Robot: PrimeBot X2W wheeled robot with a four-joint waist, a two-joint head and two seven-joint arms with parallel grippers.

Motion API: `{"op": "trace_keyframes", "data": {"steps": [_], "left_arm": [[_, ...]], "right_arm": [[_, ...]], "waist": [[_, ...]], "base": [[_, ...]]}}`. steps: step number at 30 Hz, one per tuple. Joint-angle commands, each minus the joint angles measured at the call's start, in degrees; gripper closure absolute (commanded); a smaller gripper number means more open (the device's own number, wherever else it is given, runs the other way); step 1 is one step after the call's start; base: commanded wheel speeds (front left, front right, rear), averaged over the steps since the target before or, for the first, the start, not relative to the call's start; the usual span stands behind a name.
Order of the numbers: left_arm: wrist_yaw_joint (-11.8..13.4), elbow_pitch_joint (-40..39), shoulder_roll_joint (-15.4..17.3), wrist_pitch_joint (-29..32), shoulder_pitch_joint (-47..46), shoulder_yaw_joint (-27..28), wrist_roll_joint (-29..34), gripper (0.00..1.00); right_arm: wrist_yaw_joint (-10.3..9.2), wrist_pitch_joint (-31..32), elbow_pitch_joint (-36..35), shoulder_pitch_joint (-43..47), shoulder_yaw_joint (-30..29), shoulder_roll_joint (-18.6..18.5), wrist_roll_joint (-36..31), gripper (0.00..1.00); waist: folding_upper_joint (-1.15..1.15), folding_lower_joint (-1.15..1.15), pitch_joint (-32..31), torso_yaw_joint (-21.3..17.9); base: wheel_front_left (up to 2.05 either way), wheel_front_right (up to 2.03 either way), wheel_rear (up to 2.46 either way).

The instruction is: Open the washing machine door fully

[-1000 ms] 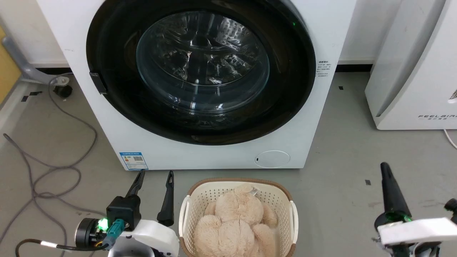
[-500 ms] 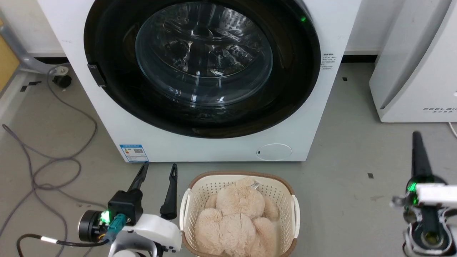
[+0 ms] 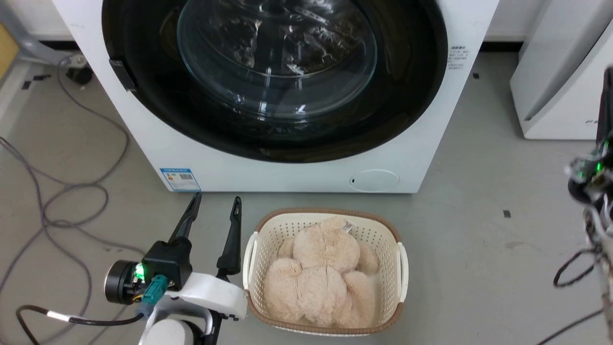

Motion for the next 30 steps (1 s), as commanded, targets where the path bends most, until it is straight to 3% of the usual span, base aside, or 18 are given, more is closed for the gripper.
{"op": "trace_keyframes", "data": {"steps": [1, 10, 18, 25, 30], "left_arm": [[-0.06, -0.34, 0.26, -0.60, -1.17, -0.22, -0.40, 0.00], [-0.43, -1.21, 0.29, -1.67, -3.70, -1.49, -0.70, 0.00], [-0.87, -1.49, 0.25, -2.63, -5.65, -2.55, -1.12, 0.00], [-1.03, -2.06, 0.38, -3.47, -7.12, -2.95, -1.47, 0.00], [-1.12, -2.43, 0.28, -4.07, -8.26, -3.26, -1.81, 0.00]], "right_arm": [[0.04, -0.41, 1.07, -2.91, 1.63, -1.61, 3.19, 1.00], [0.05, 1.47, 5.08, -17.05, 17.07, -12.40, 16.40, 1.00], [0.05, 8.04, 8.79, -31.74, 38.52, -20.26, 27.28, 1.00], [0.05, 12.30, 11.94, -46.22, 56.56, -23.27, 37.30, 1.00], [0.05, 15.53, 13.80, -53.97, 63.64, -23.69, 43.28, 1.00]], "waist": [[0.00, 0.00, 0.93, 0.11], [0.00, 0.00, 4.63, 0.73], [0.00, 0.00, 7.20, 1.57], [0.00, 0.00, 10.02, 2.06], [0.00, 0.00, 12.26, 2.50]], "base": [[0.00, 0.00, 0.00], [0.00, 0.00, 0.00], [0.00, 0.00, 0.00], [0.00, 0.00, 0.00], [0.00, 0.00, 0.00]]}}
